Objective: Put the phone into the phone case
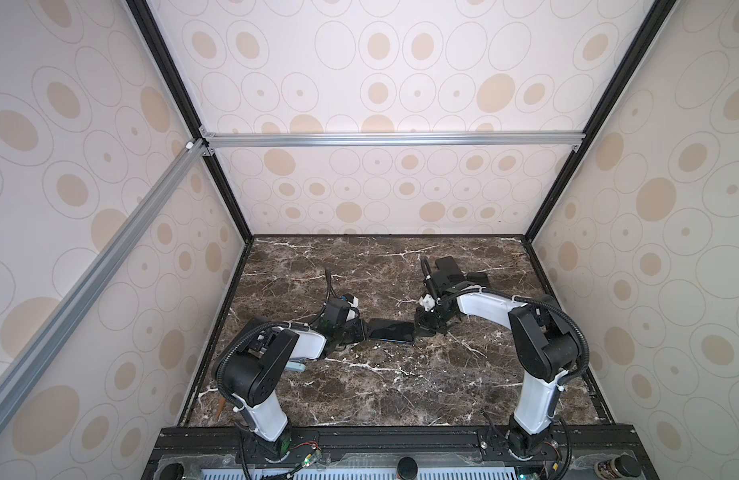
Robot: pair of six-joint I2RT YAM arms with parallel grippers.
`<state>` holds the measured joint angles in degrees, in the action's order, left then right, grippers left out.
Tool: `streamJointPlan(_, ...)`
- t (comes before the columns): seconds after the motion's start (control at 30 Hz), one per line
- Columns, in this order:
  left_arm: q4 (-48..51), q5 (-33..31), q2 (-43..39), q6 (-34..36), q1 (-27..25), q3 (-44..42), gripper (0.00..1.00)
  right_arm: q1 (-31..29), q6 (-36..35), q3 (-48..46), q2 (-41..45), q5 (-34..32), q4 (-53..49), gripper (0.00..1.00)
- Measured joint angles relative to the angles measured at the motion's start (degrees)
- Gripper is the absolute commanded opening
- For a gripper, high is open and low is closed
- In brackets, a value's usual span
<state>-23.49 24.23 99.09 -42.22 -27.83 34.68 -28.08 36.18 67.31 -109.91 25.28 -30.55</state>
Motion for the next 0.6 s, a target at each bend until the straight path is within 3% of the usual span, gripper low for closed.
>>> streamJointPlan(0.6, -3.1, -4.48, -0.83, -1.97, -1.79, -2.69, 0.18, 0.22, -2.69, 2.51, -3.02, 1.4, -2.78, 0.0)
